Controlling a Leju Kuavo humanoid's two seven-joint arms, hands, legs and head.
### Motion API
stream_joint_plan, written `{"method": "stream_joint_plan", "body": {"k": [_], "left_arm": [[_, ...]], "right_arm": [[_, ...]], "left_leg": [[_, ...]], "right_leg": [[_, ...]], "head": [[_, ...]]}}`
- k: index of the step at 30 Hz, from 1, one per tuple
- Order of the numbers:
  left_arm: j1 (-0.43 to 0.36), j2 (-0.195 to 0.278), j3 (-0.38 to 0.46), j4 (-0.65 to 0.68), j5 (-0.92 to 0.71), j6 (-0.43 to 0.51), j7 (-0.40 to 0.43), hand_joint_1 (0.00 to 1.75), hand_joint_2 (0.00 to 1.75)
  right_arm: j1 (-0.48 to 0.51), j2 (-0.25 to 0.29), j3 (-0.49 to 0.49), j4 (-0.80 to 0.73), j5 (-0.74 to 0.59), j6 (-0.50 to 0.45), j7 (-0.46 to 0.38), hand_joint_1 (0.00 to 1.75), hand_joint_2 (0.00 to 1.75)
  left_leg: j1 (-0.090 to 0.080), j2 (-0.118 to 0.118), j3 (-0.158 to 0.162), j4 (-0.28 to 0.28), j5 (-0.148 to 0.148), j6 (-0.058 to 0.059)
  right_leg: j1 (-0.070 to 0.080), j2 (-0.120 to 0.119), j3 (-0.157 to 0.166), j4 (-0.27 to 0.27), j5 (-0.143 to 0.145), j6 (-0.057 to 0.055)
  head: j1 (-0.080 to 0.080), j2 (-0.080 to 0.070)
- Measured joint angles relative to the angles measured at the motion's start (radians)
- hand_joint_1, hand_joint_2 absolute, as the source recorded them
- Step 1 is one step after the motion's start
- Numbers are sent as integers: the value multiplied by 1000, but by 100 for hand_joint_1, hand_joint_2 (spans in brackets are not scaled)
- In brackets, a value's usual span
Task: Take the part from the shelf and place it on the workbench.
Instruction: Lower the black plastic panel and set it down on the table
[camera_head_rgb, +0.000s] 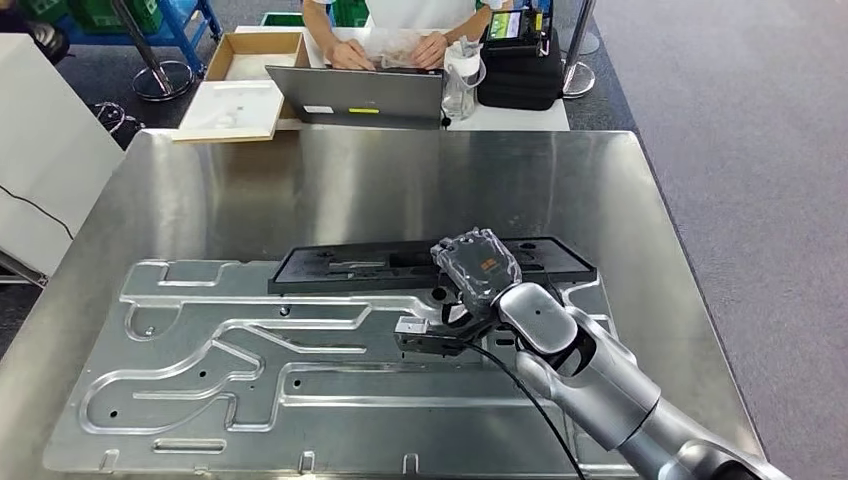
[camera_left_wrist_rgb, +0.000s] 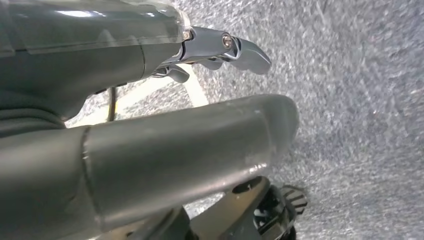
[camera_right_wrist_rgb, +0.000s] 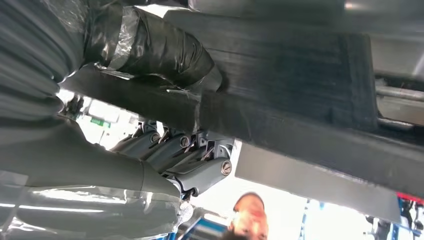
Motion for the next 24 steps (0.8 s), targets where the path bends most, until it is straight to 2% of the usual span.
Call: {"method": "stream_joint_plan", "body": {"k": [2,3,5,6,7,8,9,11,12,13,15,16,18,20,21,22,23,24], "left_arm": [[1,-1,-2,0,1,-3,1,0,0],[1,-1,-3,0,2,-4,1,0,0],[1,-2,-5,0,3,-5,1,0,0],[2,-2,-6,0,3,-5,1,0,0],[3,-2,-6,0,3,-5,1,0,0],[4,-2,-6,0,3,-6,1,0,44],[6,-2,-7,0,4,-7,1,0,87],[14,-2,-10,0,5,-10,1,0,87],[20,-1,-11,1,6,-12,1,0,44],[23,-1,-13,1,9,-15,1,0,0],[23,-1,-15,1,15,-20,-1,0,0],[20,-2,-16,2,18,-22,-2,0,0],[15,-2,-20,2,22,-23,-4,0,0],[14,-2,-23,2,29,-25,-4,0,0],[14,-2,-23,2,34,-26,-3,0,0],[16,-2,-24,2,39,-28,-3,0,0],[16,-2,-24,2,45,-30,-2,0,0],[17,-2,-24,2,52,-33,-2,0,0]], "right_arm": [[-3,9,3,9,-1,0,0,175,175],[-4,13,4,13,-1,0,0,175,175],[-3,18,8,23,-2,0,0,175,175],[-1,19,11,29,-3,1,0,131,175],[1,19,13,35,-3,1,0,87,175],[3,20,15,40,-3,1,0,44,175],[3,22,16,45,-4,1,0,0,175],[-2,30,19,52,-6,1,0,0,175],[-8,34,22,57,-7,1,0,0,175],[-12,38,27,62,-9,1,-1,0,175],[-19,44,34,72,-13,0,-2,0,175],[-22,48,36,75,-15,0,-3,0,175],[-36,52,37,79,-16,-1,-3,0,175],[-45,54,39,84,-18,-2,-3,0,175],[-44,54,42,89,-19,-1,-3,0,175],[-41,54,45,94,-21,-1,-3,0,175],[-39,54,49,99,-22,-1,-3,0,175],[-39,54,51,102,-24,-1,-3,0,175]], "left_leg": [[2,2,-12,10,-9,-10],[4,4,-24,38,-28,-14],[5,6,-69,148,-89,-21],[6,6,-96,214,-117,-23],[6,6,-118,261,-127,-23],[5,6,-131,280,-116,-21],[4,6,-127,257,-78,-16],[-1,4,-95,144,20,1],[-6,3,-80,96,56,9],[-9,2,-72,70,73,14],[-16,0,-68,63,79,17],[-14,0,-63,52,76,18],[-7,-2,-38,5,57,24],[-2,-5,-17,-31,39,31],[-2,-5,-16,-29,39,34],[-2,-4,-13,-27,36,34],[-2,-4,-11,-23,34,34],[-2,-4,-10,-16,31,33]], "right_leg": [[-2,0,4,-12,-4,-12],[-3,-1,11,-19,-5,-19],[-3,-1,29,-30,-10,-32],[-1,-2,37,-32,-14,-36],[1,-2,45,-33,-19,-39],[3,-1,53,-33,-26,-40],[5,1,61,-32,-32,-40],[7,5,78,-33,-46,-36],[9,6,82,-32,-51,-33],[9,7,83,-31,-53,-29],[8,5,82,-31,-53,-22],[7,4,82,-33,-54,-17],[8,3,70,-13,-75,-8],[7,2,27,81,-130,-3],[6,3,0,144,-160,-2],[5,3,-23,198,-176,0],[4,3,-35,224,-171,2],[2,2,-33,214,-145,4]], "head": [[0,0],[0,0],[0,0],[0,0],[0,0],[0,0],[0,0],[0,0],[0,0],[0,0],[0,0],[-1,0],[0,0],[0,0],[0,0],[1,0],[0,0],[1,0]]}}
